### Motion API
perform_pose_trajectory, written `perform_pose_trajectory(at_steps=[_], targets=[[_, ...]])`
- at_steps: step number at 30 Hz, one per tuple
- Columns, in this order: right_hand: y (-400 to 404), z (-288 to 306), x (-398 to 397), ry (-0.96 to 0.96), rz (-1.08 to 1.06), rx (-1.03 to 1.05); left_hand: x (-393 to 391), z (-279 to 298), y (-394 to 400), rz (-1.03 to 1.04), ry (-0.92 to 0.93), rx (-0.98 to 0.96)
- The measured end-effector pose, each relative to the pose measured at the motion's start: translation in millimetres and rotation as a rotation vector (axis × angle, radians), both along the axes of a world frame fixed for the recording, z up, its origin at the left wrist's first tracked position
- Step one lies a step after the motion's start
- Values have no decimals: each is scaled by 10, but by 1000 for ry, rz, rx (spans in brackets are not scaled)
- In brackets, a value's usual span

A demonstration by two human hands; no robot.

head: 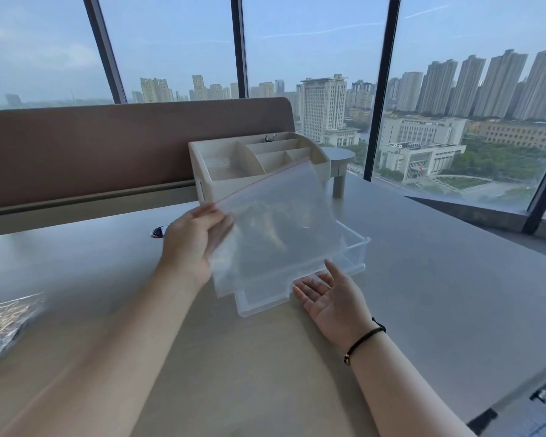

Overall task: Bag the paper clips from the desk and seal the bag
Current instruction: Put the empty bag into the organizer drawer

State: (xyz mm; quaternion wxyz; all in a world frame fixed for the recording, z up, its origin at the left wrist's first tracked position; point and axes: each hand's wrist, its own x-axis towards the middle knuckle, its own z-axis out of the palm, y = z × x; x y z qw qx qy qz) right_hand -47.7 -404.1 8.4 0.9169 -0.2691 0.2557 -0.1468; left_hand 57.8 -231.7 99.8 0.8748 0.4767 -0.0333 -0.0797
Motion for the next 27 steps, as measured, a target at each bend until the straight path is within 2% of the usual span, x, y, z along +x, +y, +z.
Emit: perform_pose_trajectory(at_steps=[2, 4, 6, 8, 11, 19, 23, 25, 27], targets=[[19, 7, -18, 9, 1, -21, 85, 34, -266, 18, 24, 18], [22, 10, -17, 9, 0, -21, 199, -40, -478, 57, 0, 142], [22, 26, -17, 9, 0, -9, 327, -192, -620, 148, -164, 482], [21, 35, -16, 15, -4, -7, 390, -308, -676, 229, -410, 863], [17, 19, -9, 9, -7, -20, 492, -381, -687, 213, -681, 1149], [3, -4, 16, -12, -9, -40, 346, -336, -765, -11, -1154, 2001], [6, 2, 21, -14, -4, -42, 349, -368, -790, -97, -1183, 2260], [7, 10, 20, -20, -6, -39, 373, -385, -801, -147, -1127, 2339], [7, 16, 15, -22, -5, -35, 428, -419, -791, -223, -1022, 2335]])
